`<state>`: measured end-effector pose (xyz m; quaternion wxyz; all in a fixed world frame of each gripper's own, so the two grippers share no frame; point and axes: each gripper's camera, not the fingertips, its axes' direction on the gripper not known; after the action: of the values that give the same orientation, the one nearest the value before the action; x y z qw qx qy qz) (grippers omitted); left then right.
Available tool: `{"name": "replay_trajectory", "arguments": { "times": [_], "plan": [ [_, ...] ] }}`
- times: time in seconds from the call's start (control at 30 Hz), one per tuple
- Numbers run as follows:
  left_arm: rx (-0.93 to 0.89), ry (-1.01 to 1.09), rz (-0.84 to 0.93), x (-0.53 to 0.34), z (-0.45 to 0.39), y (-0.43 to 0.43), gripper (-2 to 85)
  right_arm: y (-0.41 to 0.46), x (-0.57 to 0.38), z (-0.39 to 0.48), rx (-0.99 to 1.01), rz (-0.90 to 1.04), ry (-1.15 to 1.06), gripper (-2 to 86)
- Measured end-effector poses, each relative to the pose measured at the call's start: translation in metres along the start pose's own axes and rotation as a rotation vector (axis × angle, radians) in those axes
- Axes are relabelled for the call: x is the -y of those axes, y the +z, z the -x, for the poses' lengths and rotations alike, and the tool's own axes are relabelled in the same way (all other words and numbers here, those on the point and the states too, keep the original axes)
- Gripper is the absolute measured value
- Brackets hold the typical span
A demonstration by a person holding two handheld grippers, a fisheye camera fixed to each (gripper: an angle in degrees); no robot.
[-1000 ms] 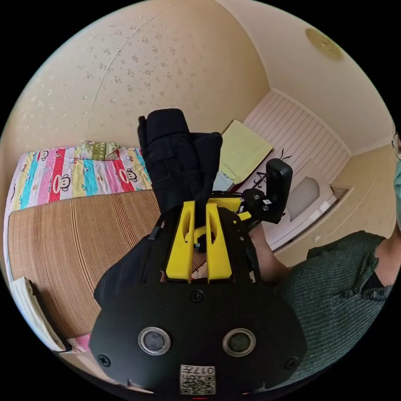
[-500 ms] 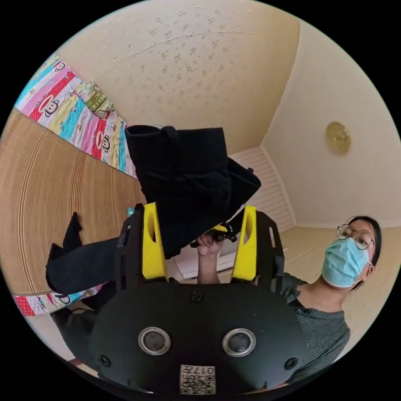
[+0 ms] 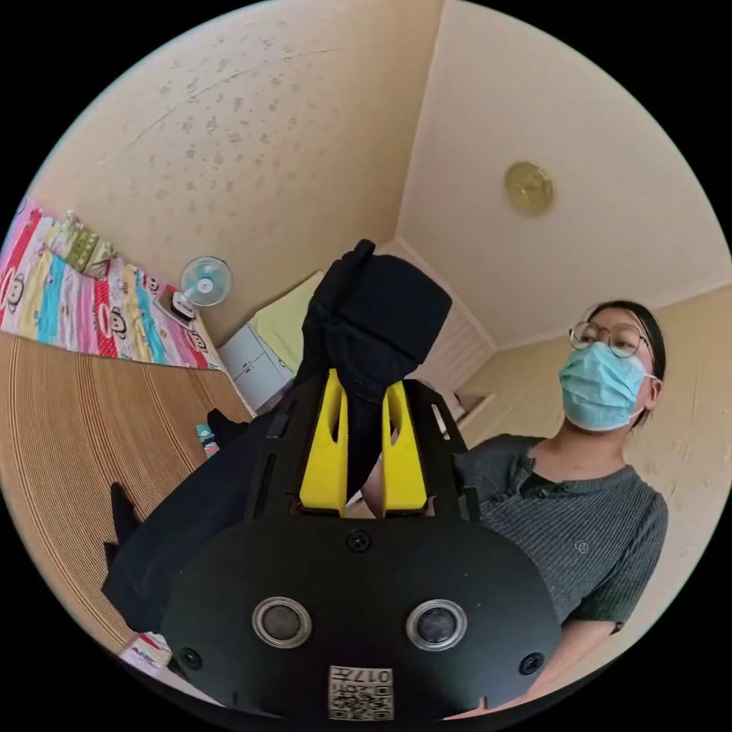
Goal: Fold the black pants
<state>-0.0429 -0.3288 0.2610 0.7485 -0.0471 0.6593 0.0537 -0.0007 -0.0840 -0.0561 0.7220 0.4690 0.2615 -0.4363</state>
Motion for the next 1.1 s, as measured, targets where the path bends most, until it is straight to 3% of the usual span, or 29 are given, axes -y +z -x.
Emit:
{"name": "replay_trajectory", "arguments": {
  "times": [0.13,0.27,0.37,0.5,0.6,0.67,0.7,0.8,0.87,0.97,1.1],
  "plan": [
    [-0.022,0.100,0.015,0.037,-0.037,0.020,6.4,-0.005,0.118,0.068,-0.259,0.001,-0.314,3.8],
    [0.056,0.183,-0.168,0.055,-0.062,-0.027,6.3,0.068,0.221,0.090,-0.241,0.079,-0.553,5.7],
    [0.267,0.162,-0.331,0.048,-0.069,-0.091,6.0,0.170,0.272,0.048,-0.099,0.223,-0.508,7.2],
    [0.628,0.035,-0.394,0.015,-0.033,-0.196,5.7,0.282,0.267,-0.008,-0.143,0.339,-0.328,8.3],
    [0.935,-0.164,-0.322,-0.032,0.033,-0.279,6.2,0.316,0.206,-0.053,-0.030,0.367,-0.131,10.0],
    [1.060,-0.391,-0.305,-0.080,0.083,-0.334,6.9,0.324,0.122,-0.094,0.095,0.478,0.002,9.5],
    [1.094,-0.599,-0.344,-0.124,0.114,-0.372,7.3,0.324,0.095,-0.106,0.113,0.519,0.042,9.2],
    [0.997,-0.945,-0.439,-0.235,0.157,-0.432,6.4,0.294,-0.053,-0.159,0.134,0.690,0.286,7.5],
    [0.931,-1.059,-0.441,-0.281,0.168,-0.444,6.3,0.230,-0.178,-0.192,0.101,0.716,0.601,7.3],
    [0.851,-1.160,-0.336,-0.318,0.186,-0.439,6.4,0.127,-0.306,-0.202,0.017,0.576,0.988,7.9],
    [0.746,-1.241,-0.191,-0.339,0.218,-0.425,6.3,0.021,-0.401,-0.190,-0.223,0.377,1.339,12.3]
  ]
}}
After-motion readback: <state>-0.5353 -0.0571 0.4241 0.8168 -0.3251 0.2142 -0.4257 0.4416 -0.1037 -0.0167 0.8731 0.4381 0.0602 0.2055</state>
